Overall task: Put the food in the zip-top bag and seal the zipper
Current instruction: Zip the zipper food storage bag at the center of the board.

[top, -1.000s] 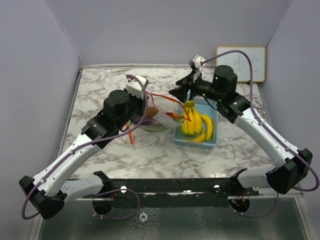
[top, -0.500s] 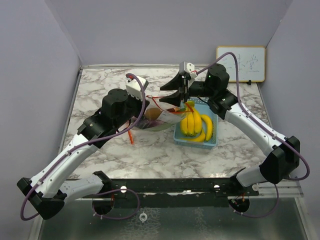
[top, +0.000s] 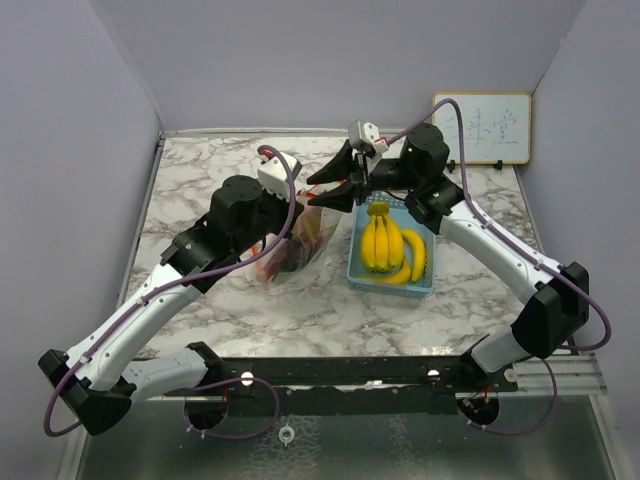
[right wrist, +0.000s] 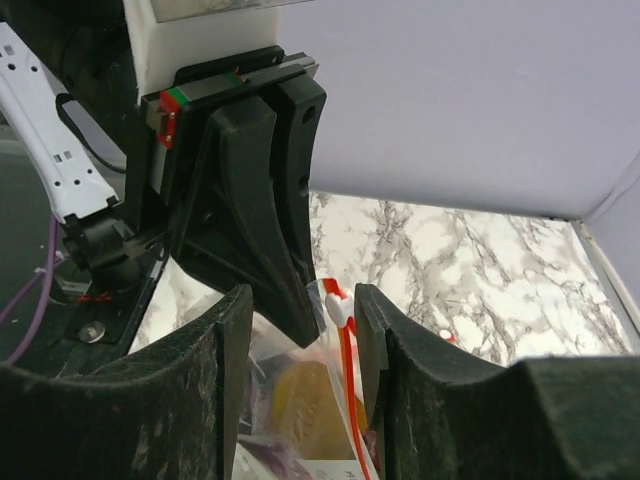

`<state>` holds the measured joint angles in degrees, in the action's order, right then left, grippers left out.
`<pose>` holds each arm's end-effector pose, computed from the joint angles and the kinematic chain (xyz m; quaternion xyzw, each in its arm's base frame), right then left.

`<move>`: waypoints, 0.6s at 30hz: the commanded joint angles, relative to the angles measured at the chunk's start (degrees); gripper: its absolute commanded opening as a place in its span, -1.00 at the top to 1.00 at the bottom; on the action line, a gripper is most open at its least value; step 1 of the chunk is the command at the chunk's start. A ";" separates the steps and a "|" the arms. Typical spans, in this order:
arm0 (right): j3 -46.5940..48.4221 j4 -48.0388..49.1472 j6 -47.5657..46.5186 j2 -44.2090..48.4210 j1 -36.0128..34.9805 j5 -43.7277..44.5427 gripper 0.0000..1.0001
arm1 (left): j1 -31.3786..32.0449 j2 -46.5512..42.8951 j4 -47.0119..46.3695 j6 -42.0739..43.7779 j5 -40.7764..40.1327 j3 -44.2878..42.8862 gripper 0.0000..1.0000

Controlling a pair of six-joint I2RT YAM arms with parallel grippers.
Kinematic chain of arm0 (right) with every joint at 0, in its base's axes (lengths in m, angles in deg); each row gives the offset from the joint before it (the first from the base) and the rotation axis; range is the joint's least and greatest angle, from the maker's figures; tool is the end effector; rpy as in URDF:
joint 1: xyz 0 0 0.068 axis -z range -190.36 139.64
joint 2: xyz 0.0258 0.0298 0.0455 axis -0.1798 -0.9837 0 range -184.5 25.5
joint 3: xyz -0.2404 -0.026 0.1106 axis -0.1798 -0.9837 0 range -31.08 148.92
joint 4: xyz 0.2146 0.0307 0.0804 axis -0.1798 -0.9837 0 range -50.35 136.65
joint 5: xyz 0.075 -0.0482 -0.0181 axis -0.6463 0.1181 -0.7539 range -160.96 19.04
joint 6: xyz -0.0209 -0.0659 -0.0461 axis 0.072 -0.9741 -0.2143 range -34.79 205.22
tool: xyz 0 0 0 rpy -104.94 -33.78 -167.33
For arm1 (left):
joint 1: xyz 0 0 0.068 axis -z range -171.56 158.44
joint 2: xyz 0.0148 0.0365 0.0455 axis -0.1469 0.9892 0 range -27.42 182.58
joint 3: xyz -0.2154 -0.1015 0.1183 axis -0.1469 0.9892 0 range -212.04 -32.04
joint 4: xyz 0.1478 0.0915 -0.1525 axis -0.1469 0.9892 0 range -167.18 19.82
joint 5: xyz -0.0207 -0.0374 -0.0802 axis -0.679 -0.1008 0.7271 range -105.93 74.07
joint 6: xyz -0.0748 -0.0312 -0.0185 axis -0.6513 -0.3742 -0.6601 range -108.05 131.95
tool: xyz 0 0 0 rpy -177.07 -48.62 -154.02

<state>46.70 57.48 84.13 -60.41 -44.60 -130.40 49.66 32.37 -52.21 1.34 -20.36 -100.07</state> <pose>0.2387 0.2381 0.4043 -0.5237 0.4624 0.5073 0.5046 0.1787 -0.1490 0.3832 0.1894 0.7795 -0.2327 0.5499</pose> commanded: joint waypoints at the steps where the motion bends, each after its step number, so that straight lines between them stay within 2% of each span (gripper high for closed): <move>1: 2.67 1.72 1.17 -3.28 -0.83 -1.46 0.12 | -0.25 -0.21 -4.16 -0.33 1.97 -1.58 1.00; 10: 2.88 2.66 1.80 -4.93 -0.83 -2.64 0.22 | -0.30 0.07 -3.99 0.19 2.28 -1.91 1.00; 14: 3.32 2.75 1.97 -5.70 -0.82 -3.55 0.59 | -0.28 0.19 -4.15 0.50 2.25 -1.77 1.00; 18: 3.57 1.88 1.86 -6.19 -0.83 -4.56 0.84 | -0.33 0.00 -4.31 0.66 1.66 -1.70 1.00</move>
<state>48.52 58.75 85.64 -65.52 -45.16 -132.32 49.66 32.78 -52.23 1.40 -19.35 -100.09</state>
